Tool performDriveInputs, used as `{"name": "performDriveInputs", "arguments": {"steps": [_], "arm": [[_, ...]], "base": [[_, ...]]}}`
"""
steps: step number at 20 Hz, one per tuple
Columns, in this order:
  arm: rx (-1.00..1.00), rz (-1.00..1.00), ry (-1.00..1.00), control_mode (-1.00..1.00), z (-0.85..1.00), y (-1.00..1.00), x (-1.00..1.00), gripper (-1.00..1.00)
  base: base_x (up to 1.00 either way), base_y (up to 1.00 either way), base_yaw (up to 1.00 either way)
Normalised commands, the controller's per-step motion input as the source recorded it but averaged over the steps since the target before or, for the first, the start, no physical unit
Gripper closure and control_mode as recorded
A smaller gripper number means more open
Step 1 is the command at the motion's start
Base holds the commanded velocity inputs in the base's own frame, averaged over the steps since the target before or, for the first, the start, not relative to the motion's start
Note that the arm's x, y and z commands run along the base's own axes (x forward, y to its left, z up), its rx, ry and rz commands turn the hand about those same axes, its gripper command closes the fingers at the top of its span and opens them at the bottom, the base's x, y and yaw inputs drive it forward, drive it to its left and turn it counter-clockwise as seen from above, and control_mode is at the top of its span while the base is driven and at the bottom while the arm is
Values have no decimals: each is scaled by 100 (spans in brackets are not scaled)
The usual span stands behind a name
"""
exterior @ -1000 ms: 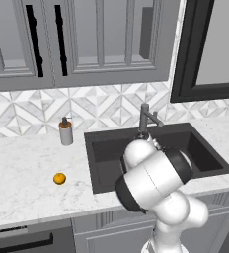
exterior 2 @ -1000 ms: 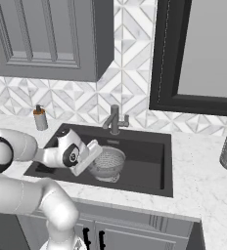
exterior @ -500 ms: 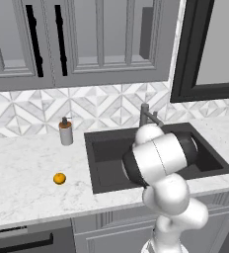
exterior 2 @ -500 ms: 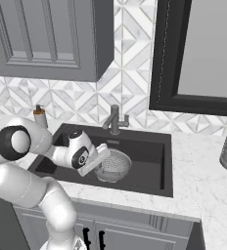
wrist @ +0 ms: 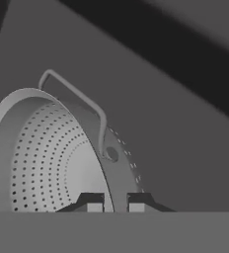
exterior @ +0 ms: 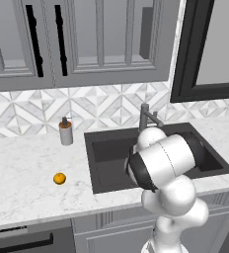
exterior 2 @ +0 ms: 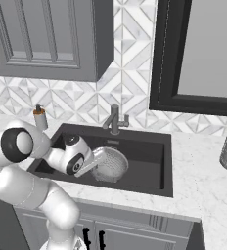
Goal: Put the colander in the sink, put the tangerine in the colander, and turn on the sink faucet and pour water over the colander.
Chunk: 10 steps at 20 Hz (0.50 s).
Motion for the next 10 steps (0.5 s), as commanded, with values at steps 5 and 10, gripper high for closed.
{"name": "performDriveInputs", "arguments": {"steps": [5,10], "arm": [[7,-35,-9,-100,-14,50,32,100],[5,-34,-3,-100,-11,45,12,100]], "base": [[0,0,0],[0,0,0]]}}
